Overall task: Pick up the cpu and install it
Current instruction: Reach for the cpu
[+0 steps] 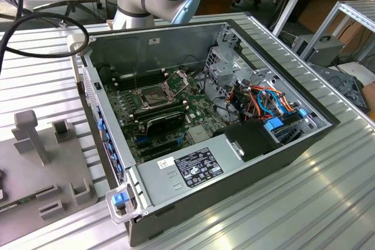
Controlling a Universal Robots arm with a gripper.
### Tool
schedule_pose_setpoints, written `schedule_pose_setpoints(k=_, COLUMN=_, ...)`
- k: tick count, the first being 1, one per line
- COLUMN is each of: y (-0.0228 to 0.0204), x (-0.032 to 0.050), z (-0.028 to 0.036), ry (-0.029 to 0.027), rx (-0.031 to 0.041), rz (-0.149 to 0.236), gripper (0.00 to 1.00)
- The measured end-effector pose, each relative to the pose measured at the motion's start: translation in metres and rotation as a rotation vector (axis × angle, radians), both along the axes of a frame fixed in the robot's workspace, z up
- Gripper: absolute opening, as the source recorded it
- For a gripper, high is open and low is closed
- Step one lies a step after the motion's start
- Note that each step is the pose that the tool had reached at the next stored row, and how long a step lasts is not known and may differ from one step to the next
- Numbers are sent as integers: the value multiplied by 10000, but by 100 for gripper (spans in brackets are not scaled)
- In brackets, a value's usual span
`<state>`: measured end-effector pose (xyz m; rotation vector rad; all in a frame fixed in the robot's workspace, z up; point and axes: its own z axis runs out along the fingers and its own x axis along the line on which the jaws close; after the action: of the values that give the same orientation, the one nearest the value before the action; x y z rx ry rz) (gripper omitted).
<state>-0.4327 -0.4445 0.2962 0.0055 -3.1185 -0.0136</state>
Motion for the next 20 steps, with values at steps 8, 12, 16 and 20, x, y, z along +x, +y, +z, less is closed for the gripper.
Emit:
schedule_pose_setpoints(k=8, y=-84, x=0, z=-30, ry=0, rx=-1, rz=17, gripper=11)
schedule_pose_setpoints(k=12, y=-95, x=0, z=-68, ry=0, rx=0, rz=23, gripper=11)
schedule_pose_setpoints(k=16, y=-102, x=0, z=-119, ry=1, rx=0, rz=31, gripper=11)
schedule_pose_setpoints(k=20, y=-102, x=0, z=-125, ry=1, rx=0, rz=31, gripper=11)
